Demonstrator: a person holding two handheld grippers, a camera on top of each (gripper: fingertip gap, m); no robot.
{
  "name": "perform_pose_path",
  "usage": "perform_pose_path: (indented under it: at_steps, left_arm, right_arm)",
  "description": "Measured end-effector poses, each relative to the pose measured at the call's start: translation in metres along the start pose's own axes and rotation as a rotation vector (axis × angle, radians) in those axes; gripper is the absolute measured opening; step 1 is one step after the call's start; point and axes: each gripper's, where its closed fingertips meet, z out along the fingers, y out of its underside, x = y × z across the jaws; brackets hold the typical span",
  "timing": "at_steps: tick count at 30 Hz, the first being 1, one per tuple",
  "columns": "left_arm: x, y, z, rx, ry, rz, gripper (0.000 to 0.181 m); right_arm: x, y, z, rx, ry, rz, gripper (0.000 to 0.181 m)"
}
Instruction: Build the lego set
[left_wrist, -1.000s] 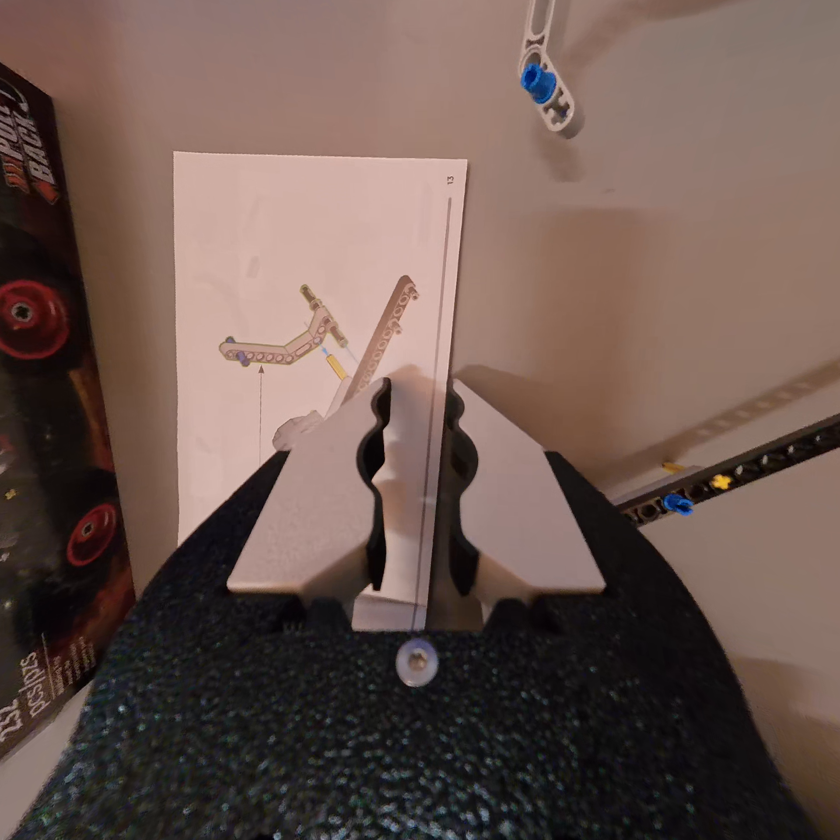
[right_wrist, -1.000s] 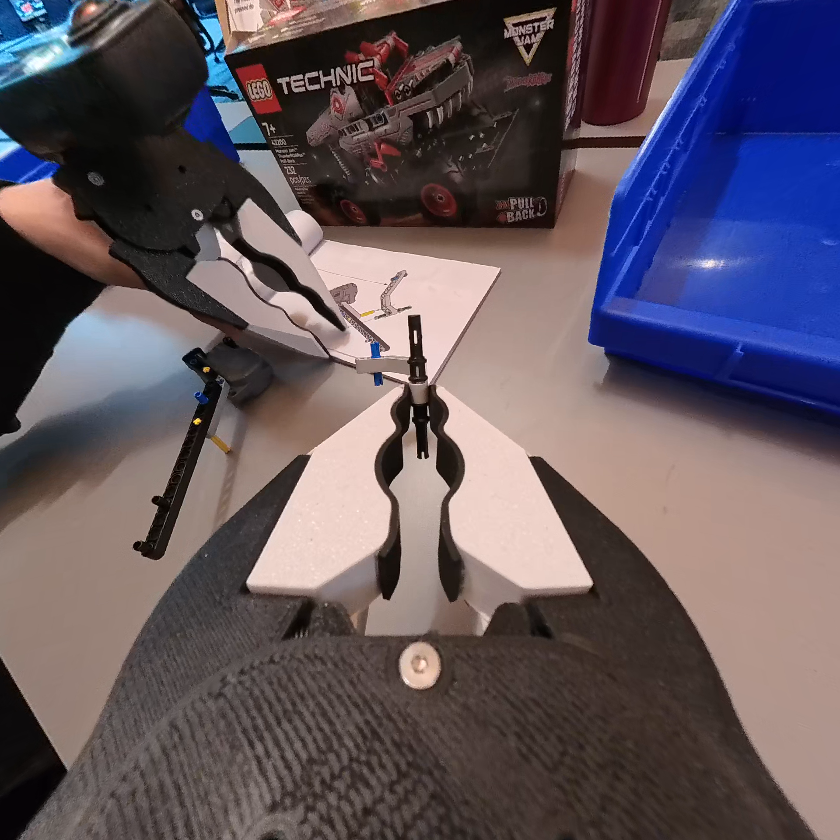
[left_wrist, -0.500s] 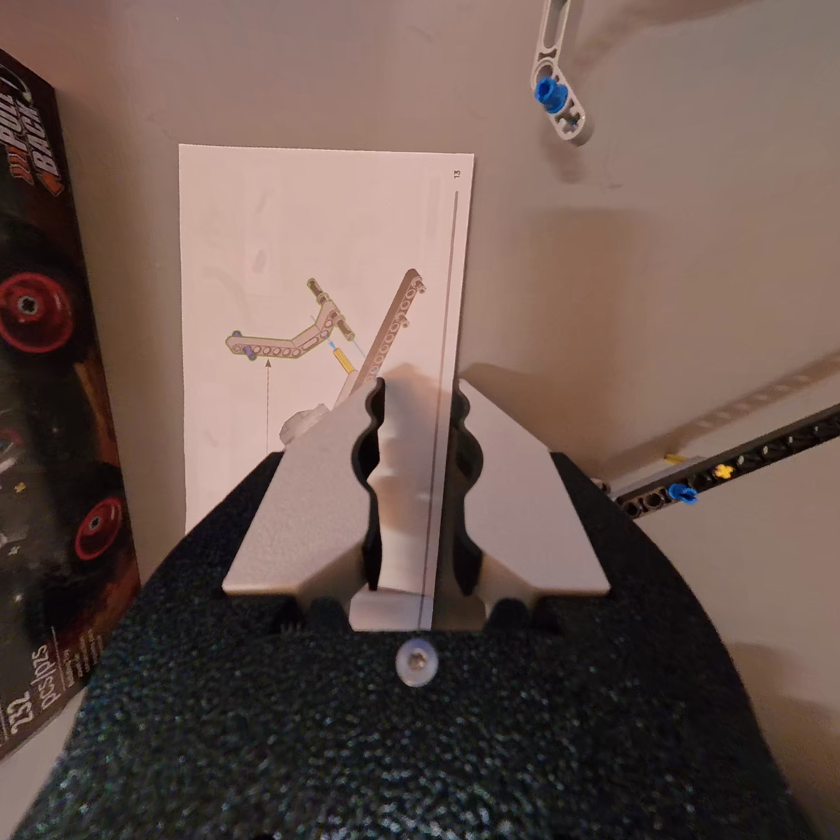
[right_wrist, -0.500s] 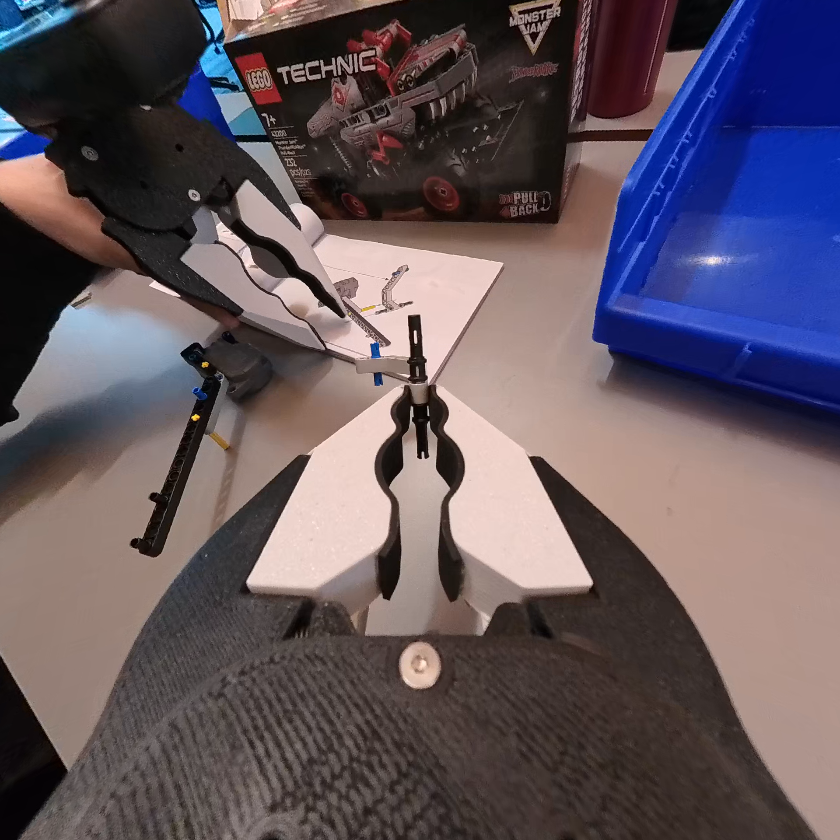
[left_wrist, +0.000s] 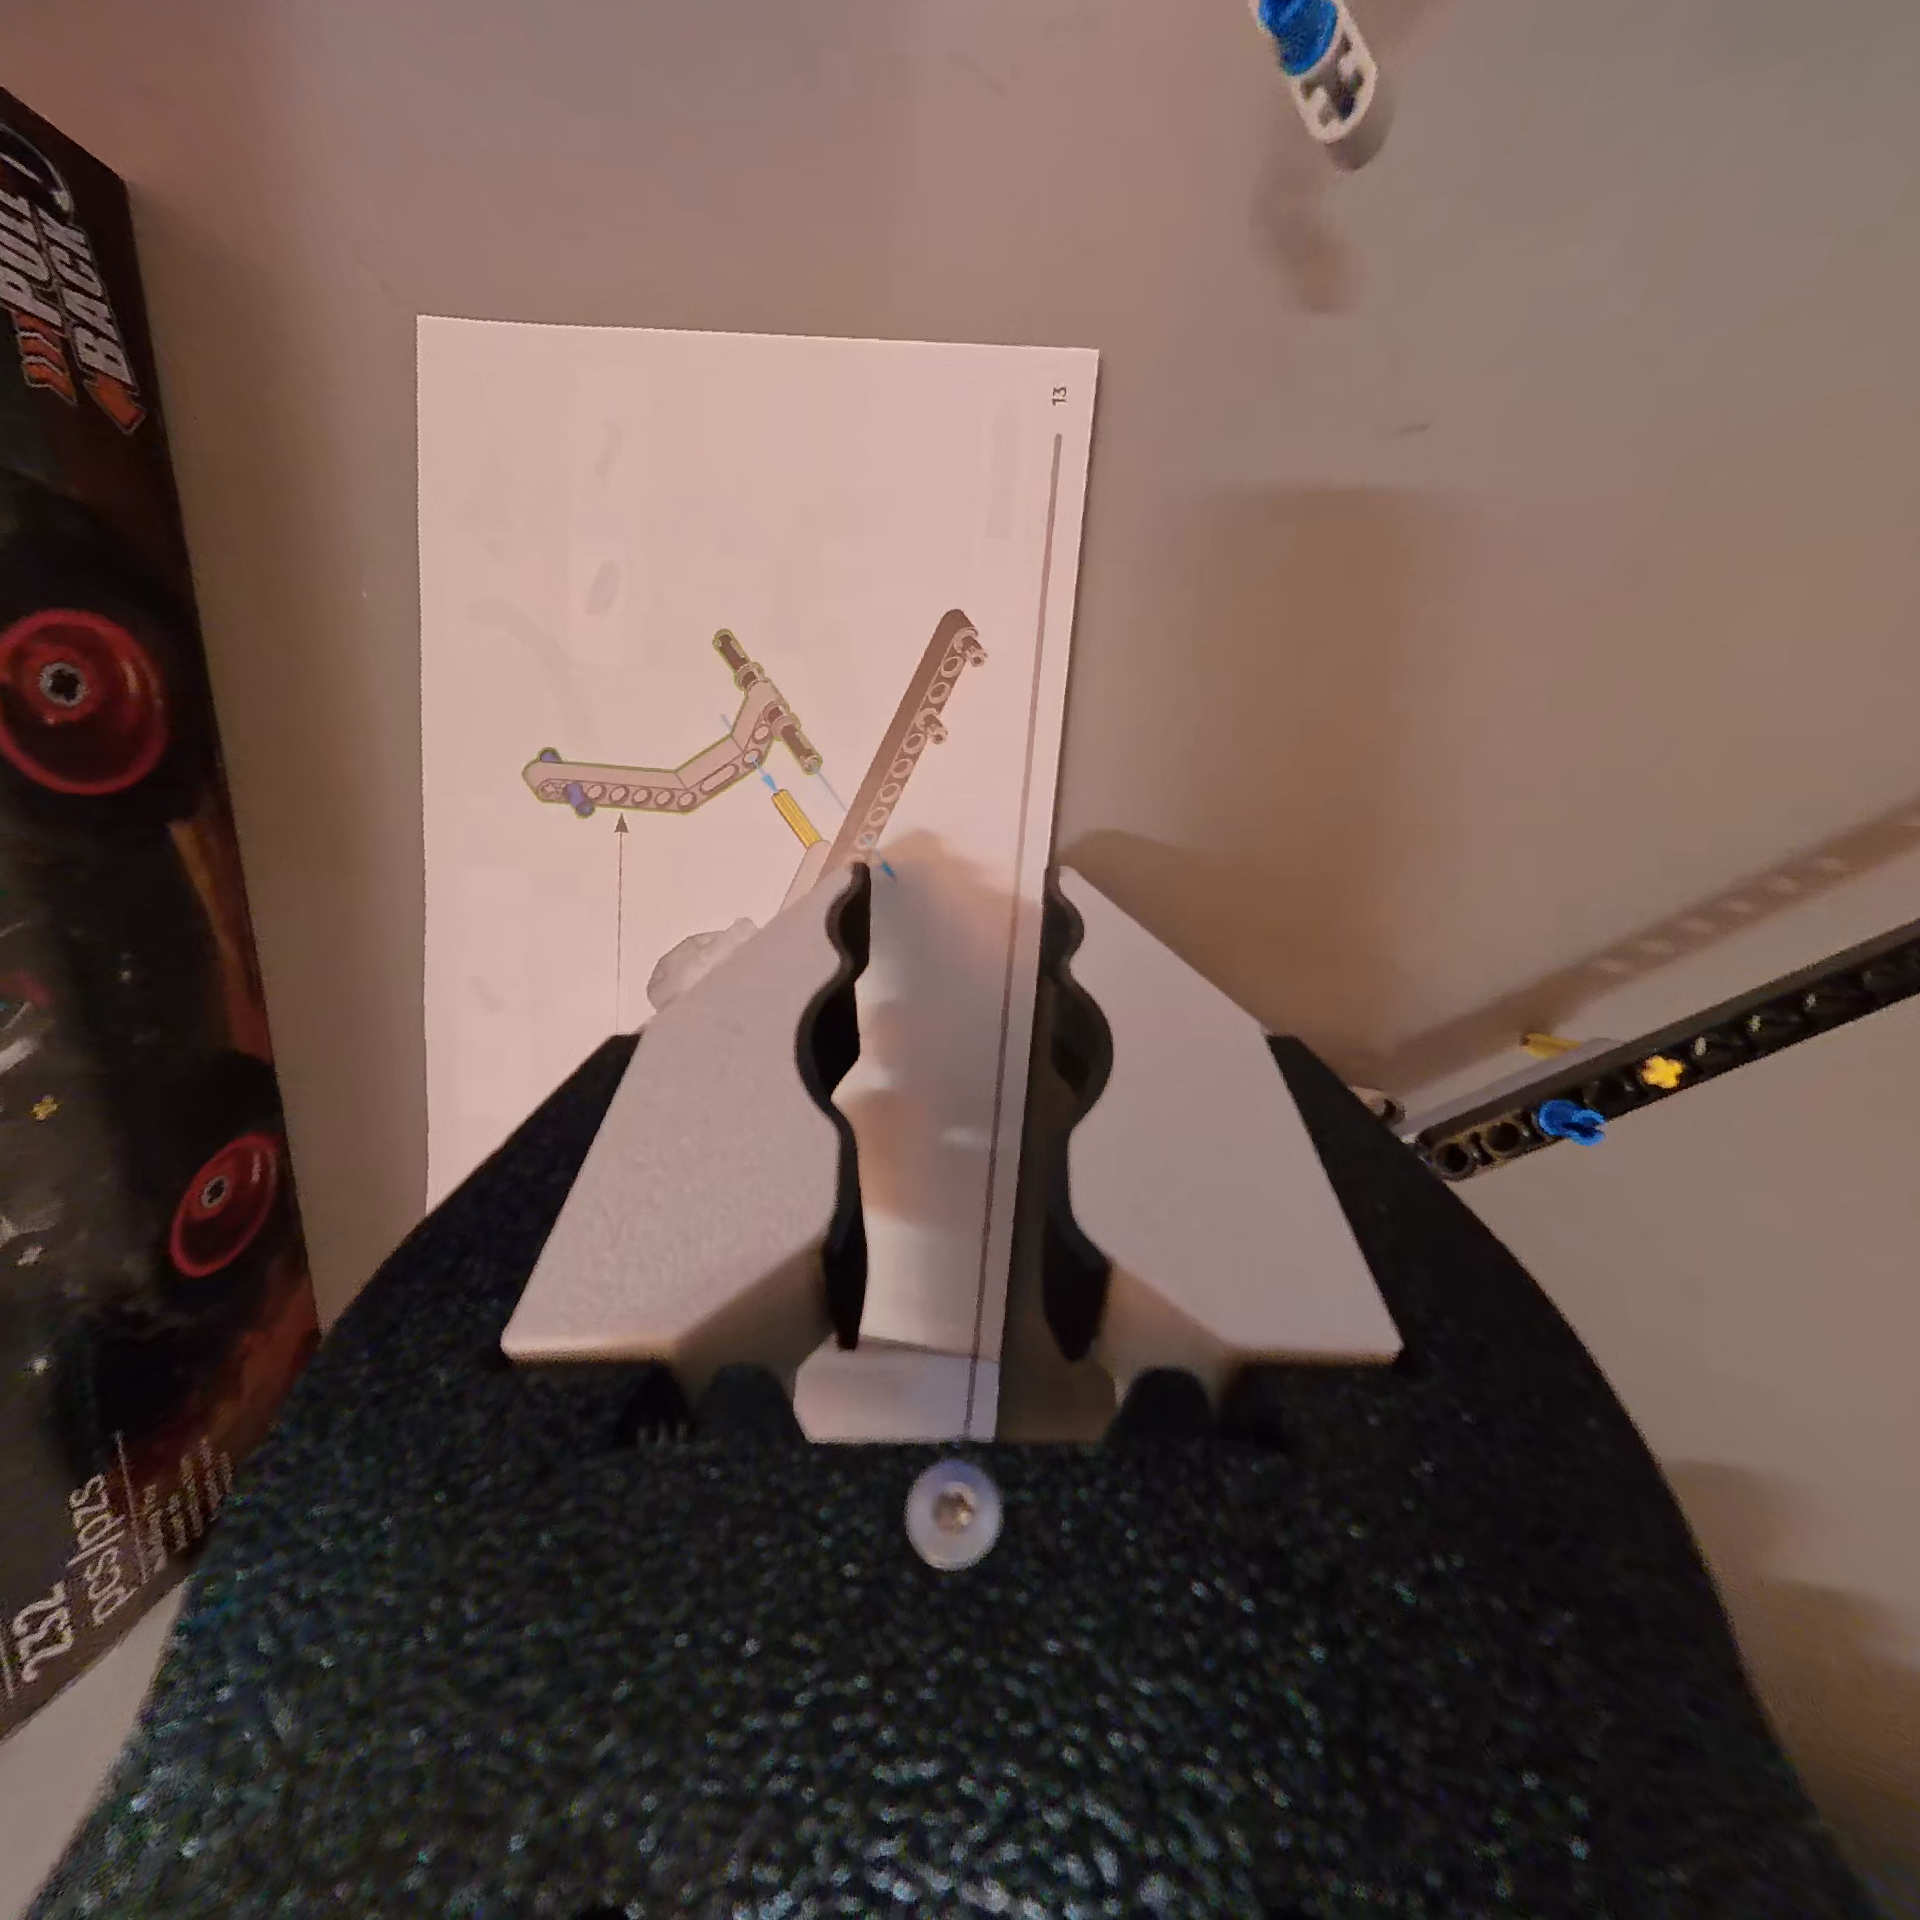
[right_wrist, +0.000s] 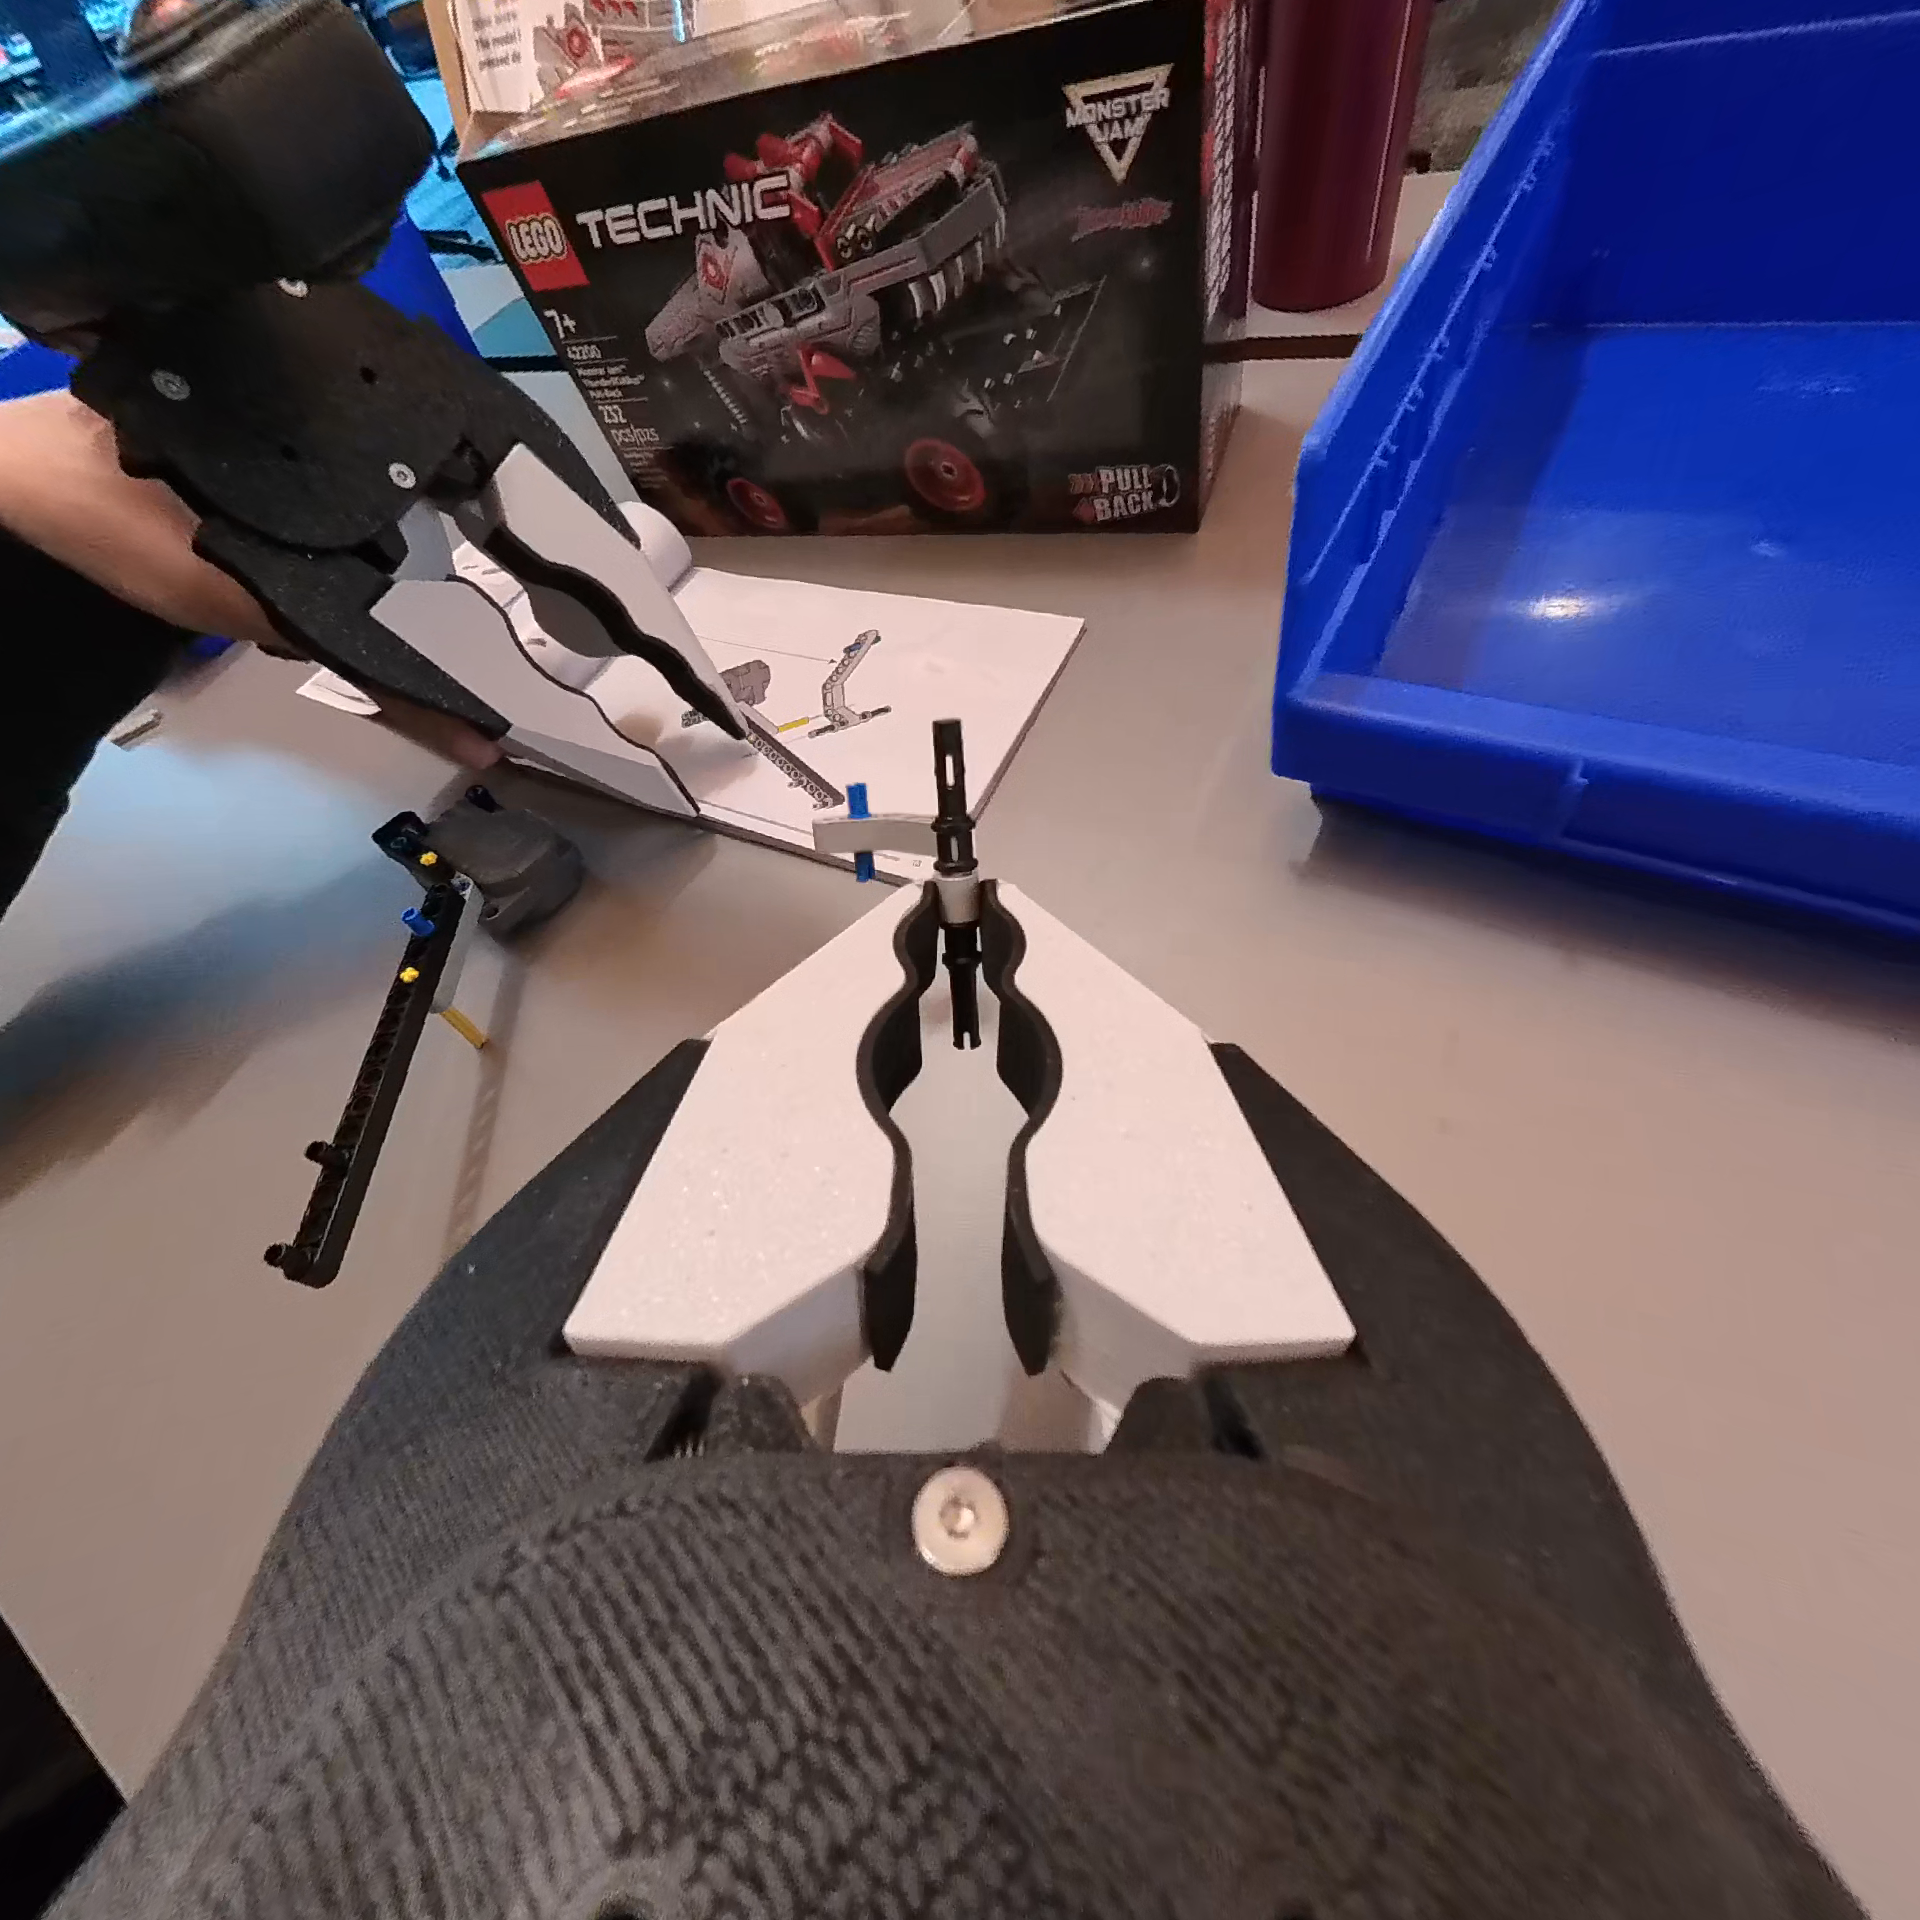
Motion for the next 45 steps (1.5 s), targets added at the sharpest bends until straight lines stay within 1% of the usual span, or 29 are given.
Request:
perform_pose_path:
  at_steps: [10, 14, 20, 27, 32, 35, 39, 42, 45]
  left_arm:
    - [-0.007, 0.001, -0.004, 0.006, -0.025, -0.021, 0.031]
    - [0.001, -0.001, -0.002, 0.027, 0.015, -0.023, 0.031]
    - [0.000, 0.004, 0.004, 0.013, 0.003, -0.020, 0.032]
    - [-0.003, 0.001, -0.010, 0.056, -0.014, -0.035, 0.032]
    - [-0.003, -0.003, -0.032, 0.170, -0.036, -0.090, 0.032]
    - [-0.005, 0.000, -0.054, 0.251, -0.106, -0.128, 0.031]
    - [0.001, 0.008, -0.081, 0.371, -0.198, -0.156, 0.026]
    - [0.004, 0.016, -0.091, 0.467, -0.252, -0.185, 0.020]
    - [-0.009, 0.026, -0.100, 0.586, -0.350, -0.267, 0.014]
  right_arm:
    - [-0.005, 0.001, 0.004, -0.013, -0.018, -0.015, 0.005]
    - [-0.004, 0.001, 0.004, -0.011, -0.018, -0.012, 0.005]
    - [-0.007, 0.001, 0.005, -0.016, -0.025, -0.021, 0.005]
    - [-0.006, 0.001, 0.006, -0.010, -0.023, -0.018, 0.005]
    - [-0.010, -0.003, 0.006, 0.008, -0.038, -0.028, 0.005]
    - [-0.013, -0.007, 0.006, 0.030, -0.056, -0.017, 0.005]
    - [-0.015, -0.007, 0.007, 0.034, -0.067, -0.014, 0.005]
    - [-0.019, -0.010, 0.010, 0.056, -0.098, -0.004, 0.005]
    - [-0.021, -0.011, 0.014, 0.056, -0.083, -0.024, 0.005]
